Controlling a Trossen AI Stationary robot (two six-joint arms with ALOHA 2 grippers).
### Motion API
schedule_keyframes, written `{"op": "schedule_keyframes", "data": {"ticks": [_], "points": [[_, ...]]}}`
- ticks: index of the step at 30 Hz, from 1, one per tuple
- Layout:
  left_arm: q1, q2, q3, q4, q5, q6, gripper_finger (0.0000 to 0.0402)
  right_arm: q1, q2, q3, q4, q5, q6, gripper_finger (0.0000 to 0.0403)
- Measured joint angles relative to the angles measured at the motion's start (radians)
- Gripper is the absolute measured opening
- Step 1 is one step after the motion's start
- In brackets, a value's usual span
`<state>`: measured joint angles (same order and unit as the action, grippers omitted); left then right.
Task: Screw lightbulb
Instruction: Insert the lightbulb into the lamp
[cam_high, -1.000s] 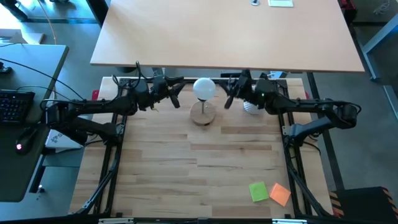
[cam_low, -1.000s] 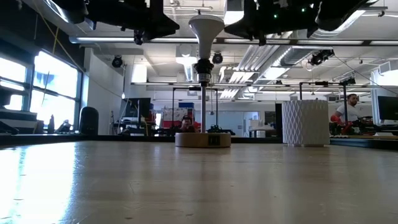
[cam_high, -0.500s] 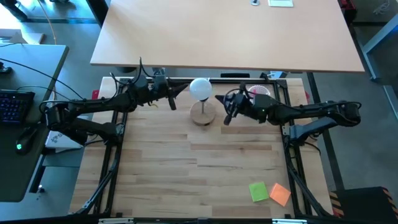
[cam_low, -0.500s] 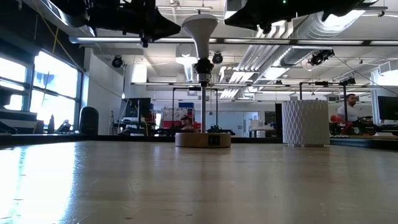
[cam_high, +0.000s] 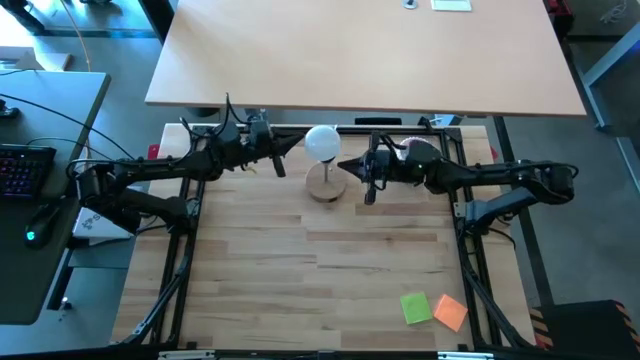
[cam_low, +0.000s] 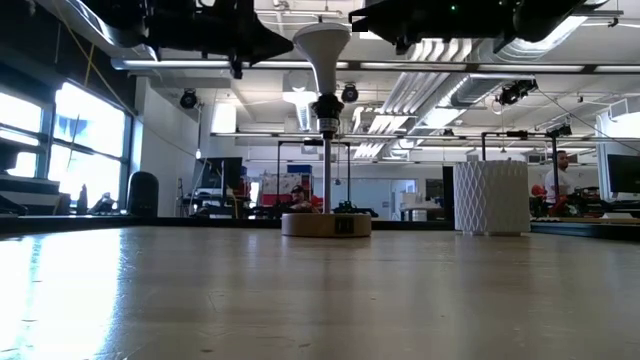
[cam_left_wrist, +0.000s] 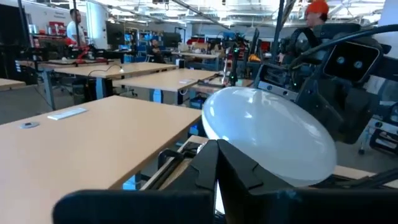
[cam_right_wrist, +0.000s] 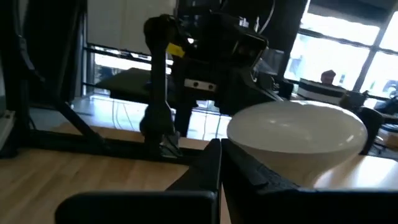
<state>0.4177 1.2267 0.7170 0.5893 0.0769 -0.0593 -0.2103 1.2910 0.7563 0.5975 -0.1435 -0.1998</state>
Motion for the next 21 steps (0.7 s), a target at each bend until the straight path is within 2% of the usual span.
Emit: {"op": "schedule_keyframes", "data": {"ticks": [11,15,21], "points": [[0.003,0.068,0.000,0.167,-0.011,-0.038,0.0001,-0.100,0.005,0.000,0.054,0.024,0.068,0.0002],[0.018,0.071,0.000,0.154,-0.016,-0.036,0.0001,-0.126,0.005,0.000,0.033,0.076,0.063,0.0002],[0.039,-0.038,0.000,0.037,-0.017,-0.001,0.0001,-0.084,-0.030,0.001,-0.018,0.134,0.052,0.0002]]}}
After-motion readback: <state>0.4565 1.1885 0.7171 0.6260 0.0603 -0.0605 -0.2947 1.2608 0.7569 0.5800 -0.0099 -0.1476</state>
